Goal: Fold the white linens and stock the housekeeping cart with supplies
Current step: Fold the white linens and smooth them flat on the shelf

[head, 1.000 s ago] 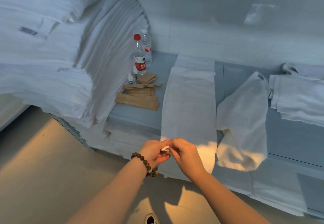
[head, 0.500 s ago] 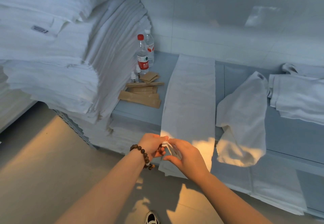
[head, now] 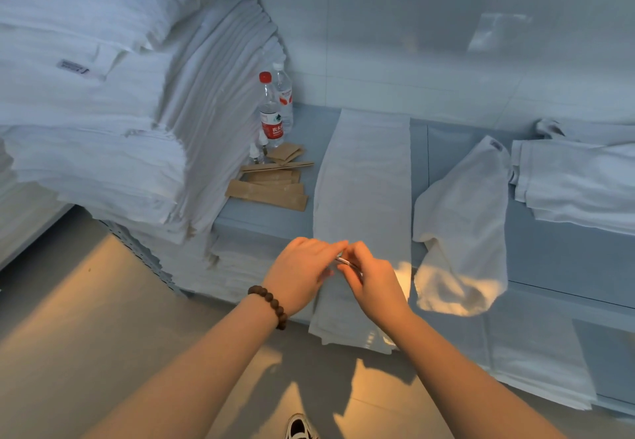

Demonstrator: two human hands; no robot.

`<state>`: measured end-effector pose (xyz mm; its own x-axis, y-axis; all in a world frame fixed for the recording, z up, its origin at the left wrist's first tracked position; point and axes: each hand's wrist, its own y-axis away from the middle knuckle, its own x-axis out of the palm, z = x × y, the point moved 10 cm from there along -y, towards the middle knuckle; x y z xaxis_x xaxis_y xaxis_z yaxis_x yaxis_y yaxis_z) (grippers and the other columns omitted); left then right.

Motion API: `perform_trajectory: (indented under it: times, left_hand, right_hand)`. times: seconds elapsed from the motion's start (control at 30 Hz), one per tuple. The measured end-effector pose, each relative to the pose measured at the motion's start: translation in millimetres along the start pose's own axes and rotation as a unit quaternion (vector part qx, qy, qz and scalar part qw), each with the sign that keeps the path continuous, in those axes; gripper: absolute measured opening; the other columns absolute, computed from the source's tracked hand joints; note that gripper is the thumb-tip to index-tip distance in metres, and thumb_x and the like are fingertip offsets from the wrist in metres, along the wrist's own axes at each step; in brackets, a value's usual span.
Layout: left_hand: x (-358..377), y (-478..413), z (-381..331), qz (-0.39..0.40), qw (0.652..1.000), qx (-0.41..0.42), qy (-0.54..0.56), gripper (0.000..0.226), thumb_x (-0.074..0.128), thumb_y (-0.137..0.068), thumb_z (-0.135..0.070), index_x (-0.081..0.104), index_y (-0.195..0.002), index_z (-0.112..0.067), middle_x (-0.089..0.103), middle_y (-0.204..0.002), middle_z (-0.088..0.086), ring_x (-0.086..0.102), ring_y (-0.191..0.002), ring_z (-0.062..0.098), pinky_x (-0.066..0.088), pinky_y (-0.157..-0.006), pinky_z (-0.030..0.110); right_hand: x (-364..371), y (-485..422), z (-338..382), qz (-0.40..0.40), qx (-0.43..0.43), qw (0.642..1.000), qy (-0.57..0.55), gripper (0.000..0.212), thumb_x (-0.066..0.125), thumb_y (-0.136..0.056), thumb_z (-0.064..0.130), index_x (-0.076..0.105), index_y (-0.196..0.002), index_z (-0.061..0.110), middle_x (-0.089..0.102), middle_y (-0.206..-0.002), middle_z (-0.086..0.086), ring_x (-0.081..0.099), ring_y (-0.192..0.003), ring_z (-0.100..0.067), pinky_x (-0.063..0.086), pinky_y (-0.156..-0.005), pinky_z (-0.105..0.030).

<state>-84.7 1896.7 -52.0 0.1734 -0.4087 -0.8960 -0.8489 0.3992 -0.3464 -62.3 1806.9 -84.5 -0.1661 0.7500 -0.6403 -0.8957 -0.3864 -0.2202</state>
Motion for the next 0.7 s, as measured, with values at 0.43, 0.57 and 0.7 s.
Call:
perform_trajectory:
  times: [0.43,0.57,0.7]
  left_hand:
    - [-95.6,-36.2,-0.4,-0.183,0.982,-0.040,0.002,0.014,0.060,-0.082,0.001,0.070,-0.092,0.000,0.071,-0.085,0.014,0.069,-0.071,0.030,0.056,-0.059,0.043]
    - [-116.8,-41.5,-11.3,-0.210,0.977,-0.028,-0.003,0.015,0.059,-0.085,0.001,0.070,-0.096,0.001,0.071,-0.087,0.014,0.069,-0.073,0.031,0.057,-0.063,0.042]
    - [-120.8,-36.4,-13.8,-0.220,0.975,-0.039,0.002,0.014,0.062,-0.088,0.000,0.070,-0.099,-0.001,0.071,-0.088,0.012,0.068,-0.074,0.030,0.056,-0.066,0.037]
  right_hand:
    - [-62.5,50.9,-8.1,-0.120,-0.056,0.954,0.270,0.027,0.076,-0.067,-0.005,0.063,-0.086,0.009,0.058,-0.067,-0.003,0.054,-0.056,-0.027,0.039,-0.046,-0.031]
    - [-105.5,42.2,-8.9,-0.195,-0.024,0.951,0.237,0.026,0.070,-0.069,-0.009,0.065,-0.091,0.005,0.059,-0.068,-0.009,0.057,-0.061,-0.034,0.047,-0.051,-0.037]
    - [-105.6,50.3,8.3,-0.183,-0.127,0.941,0.254,0.030,0.068,-0.074,-0.008,0.066,-0.101,0.003,0.067,-0.098,-0.012,0.061,-0.078,-0.033,0.051,-0.066,-0.039]
